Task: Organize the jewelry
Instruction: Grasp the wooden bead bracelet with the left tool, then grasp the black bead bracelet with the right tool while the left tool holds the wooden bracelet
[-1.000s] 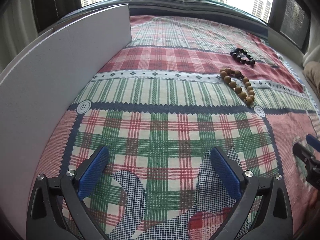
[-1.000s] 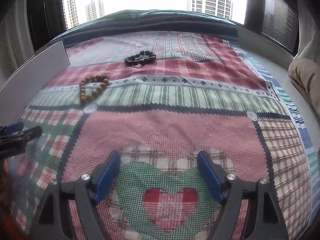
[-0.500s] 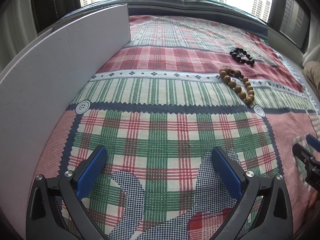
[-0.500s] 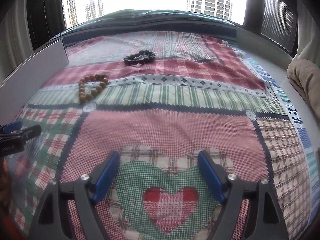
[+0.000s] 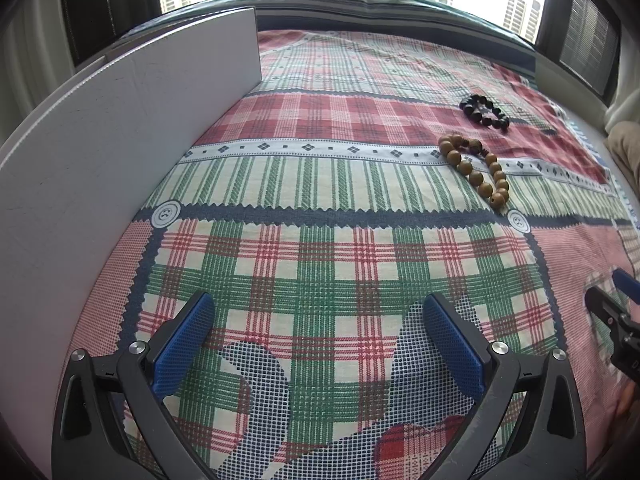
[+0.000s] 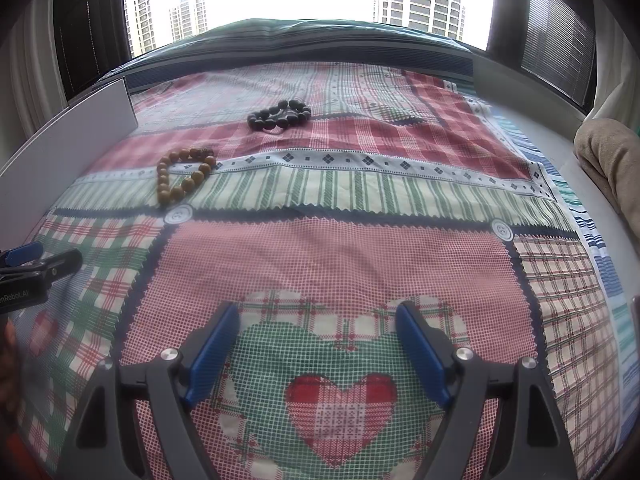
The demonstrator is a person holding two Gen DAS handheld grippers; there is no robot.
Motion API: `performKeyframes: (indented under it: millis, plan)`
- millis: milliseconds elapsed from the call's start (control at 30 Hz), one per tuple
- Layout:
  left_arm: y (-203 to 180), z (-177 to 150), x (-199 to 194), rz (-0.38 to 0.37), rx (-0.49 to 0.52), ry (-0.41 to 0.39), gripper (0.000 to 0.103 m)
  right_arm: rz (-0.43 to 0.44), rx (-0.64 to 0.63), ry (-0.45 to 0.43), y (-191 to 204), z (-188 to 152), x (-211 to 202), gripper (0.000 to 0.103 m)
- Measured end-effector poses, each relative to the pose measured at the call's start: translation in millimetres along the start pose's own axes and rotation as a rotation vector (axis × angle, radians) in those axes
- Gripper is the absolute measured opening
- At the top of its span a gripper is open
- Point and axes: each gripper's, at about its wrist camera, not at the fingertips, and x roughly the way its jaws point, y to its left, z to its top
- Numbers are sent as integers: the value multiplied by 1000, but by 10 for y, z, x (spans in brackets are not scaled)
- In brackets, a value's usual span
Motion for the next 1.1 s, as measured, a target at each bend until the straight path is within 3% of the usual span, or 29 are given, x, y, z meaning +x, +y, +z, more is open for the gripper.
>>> performKeyframes:
  millis: [100,233,400,433,467,500,533,600,633,700,867,967,1000,1067,1100]
  plan:
    - [-39,154,13,-62,-20,59,102,0,0,0,0,0,0,82]
    - [-175,522,-13,-193,-89,20,102,0,0,0,0,1,1,82]
    - [-568,893,325,-222,-76,46,100,0,1,1,0,3,2,83]
    - [-638,913,405,-214,-65,55,94,0,1,1,1,4,2,83]
    - [-706,919,496,-189,-46,72,82,0,1,1,2,3,1,83]
    - [-777,910,517,-135,-10,47,81,0,1,1,2,5,2,83]
    - [-846,889,515,-84,33,13,73,0,1,1,2,5,2,83]
    - [-893,823,490,-51,87,-28,51,0,1,1,1,5,2,83]
    - [-872,789,461,-75,88,-36,26,0,1,1,0,5,2,83]
    - [-763,726,379,-90,80,-23,10,0,1,1,0,6,2,83]
    - [-206,464,134,-61,39,18,11,0,2,2,-2,6,2,83]
    - [159,269,3,-24,2,41,17,0,2,2,-3,7,2,83]
    - [253,219,-42,-15,-11,45,21,0,2,2,-2,7,2,83]
    - [406,136,-144,0,-34,44,43,0,2,2,-2,7,3,83]
    - [447,112,-214,-2,-41,29,45,-1,2,2,0,5,1,83]
